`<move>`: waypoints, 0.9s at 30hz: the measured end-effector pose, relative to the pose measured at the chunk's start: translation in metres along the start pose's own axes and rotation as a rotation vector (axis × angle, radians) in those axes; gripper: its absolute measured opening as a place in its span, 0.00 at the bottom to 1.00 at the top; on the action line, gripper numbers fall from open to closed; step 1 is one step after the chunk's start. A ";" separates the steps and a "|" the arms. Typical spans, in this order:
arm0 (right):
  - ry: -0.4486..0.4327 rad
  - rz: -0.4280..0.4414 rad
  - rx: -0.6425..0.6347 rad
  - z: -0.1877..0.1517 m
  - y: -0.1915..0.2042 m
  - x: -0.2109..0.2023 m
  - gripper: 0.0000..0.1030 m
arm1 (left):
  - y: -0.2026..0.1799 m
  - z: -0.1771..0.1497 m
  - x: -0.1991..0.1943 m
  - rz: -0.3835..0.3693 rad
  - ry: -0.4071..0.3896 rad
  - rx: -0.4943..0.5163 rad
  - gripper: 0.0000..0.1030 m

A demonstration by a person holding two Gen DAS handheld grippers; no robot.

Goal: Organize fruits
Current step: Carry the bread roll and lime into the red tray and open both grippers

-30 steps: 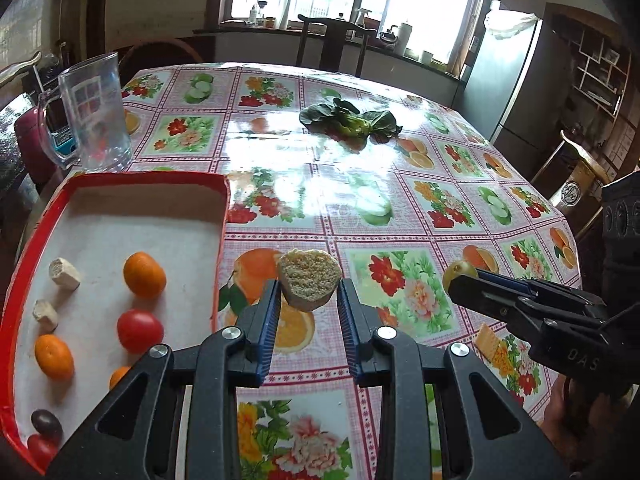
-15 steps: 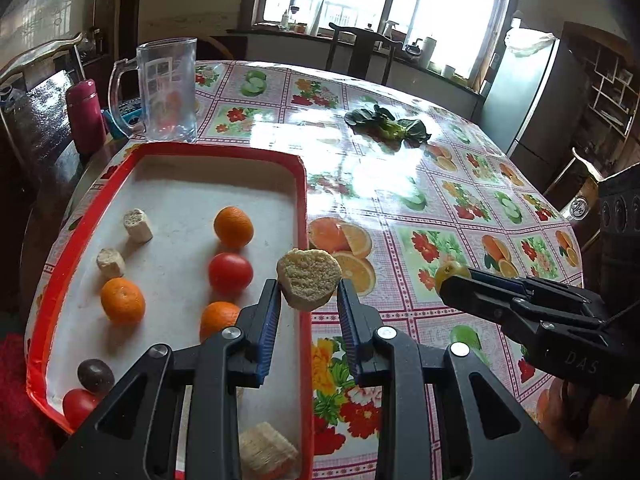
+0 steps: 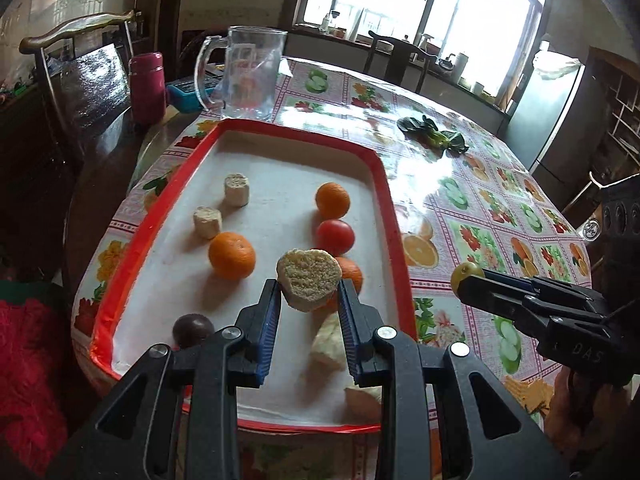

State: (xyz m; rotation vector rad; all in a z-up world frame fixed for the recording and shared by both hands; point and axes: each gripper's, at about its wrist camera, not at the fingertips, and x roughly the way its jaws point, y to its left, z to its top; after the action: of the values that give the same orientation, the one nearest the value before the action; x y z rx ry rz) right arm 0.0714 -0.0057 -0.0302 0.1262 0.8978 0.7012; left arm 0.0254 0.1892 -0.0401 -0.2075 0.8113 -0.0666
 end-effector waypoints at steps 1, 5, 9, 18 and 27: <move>0.004 0.004 -0.006 0.001 0.003 0.003 0.24 | 0.005 -0.001 -0.002 0.008 -0.002 -0.009 0.26; 0.019 0.013 -0.031 0.001 0.017 0.012 0.24 | 0.027 -0.003 -0.010 0.037 -0.012 -0.039 0.26; 0.033 0.011 -0.061 0.001 0.029 0.021 0.24 | 0.048 -0.008 -0.013 0.064 -0.014 -0.074 0.26; 0.047 -0.029 -0.095 0.001 0.039 0.037 0.24 | 0.067 -0.005 -0.008 0.076 -0.011 -0.093 0.26; 0.065 -0.051 -0.097 0.004 0.035 0.048 0.24 | 0.073 0.001 0.008 0.071 0.010 -0.093 0.26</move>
State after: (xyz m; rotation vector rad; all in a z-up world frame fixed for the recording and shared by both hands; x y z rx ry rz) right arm 0.0766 0.0516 -0.0469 -0.0059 0.9238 0.7032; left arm 0.0303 0.2593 -0.0599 -0.2659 0.8315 0.0371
